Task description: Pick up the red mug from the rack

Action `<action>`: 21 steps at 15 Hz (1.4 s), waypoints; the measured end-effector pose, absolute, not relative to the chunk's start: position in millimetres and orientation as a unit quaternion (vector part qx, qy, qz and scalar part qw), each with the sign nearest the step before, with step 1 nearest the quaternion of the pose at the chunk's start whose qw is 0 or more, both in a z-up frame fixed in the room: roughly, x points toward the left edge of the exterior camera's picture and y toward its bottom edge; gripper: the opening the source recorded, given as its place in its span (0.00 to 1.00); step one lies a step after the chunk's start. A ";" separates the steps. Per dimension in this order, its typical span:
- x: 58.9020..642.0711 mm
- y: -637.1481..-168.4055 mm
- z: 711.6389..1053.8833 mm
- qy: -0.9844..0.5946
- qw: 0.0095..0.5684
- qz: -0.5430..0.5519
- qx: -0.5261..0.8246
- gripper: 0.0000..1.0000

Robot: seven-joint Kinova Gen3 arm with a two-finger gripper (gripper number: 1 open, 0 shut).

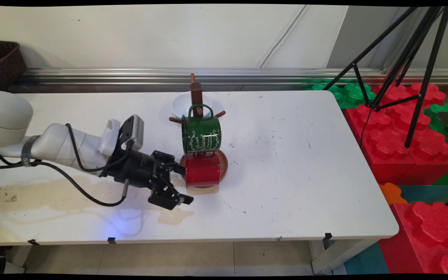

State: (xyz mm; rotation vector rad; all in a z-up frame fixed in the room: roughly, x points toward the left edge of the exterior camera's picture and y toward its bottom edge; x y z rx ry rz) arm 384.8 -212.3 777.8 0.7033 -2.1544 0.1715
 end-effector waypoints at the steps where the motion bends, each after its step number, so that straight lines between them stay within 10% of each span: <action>1: 383.2 -212.8 777.2 -0.859 0.422 0.070 0.282 1.00; 21: 374.0 -212.5 774.3 -0.845 0.437 0.084 0.296 1.00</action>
